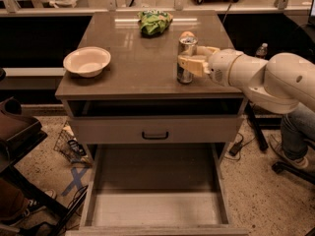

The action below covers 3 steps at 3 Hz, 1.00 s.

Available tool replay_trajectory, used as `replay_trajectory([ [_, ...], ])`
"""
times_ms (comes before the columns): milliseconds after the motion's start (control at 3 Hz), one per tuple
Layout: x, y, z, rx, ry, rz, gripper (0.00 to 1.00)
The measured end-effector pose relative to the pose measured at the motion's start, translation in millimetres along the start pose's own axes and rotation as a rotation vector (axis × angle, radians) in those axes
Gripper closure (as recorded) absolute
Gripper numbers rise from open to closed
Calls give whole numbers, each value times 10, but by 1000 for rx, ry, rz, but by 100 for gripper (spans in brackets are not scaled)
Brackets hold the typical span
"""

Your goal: Pick redbull can from middle drawer and place on counter

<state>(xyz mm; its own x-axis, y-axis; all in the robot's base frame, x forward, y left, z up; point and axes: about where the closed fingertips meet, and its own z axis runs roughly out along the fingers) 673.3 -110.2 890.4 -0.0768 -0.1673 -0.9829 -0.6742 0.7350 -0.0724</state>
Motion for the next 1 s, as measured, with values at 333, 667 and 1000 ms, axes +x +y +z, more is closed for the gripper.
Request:
replay_trajectory([
  [333, -8, 19, 16, -4, -1, -1, 14],
  [667, -15, 36, 32, -7, -1, -1, 0],
  [1000, -16, 37, 32, -7, -2, -1, 0],
])
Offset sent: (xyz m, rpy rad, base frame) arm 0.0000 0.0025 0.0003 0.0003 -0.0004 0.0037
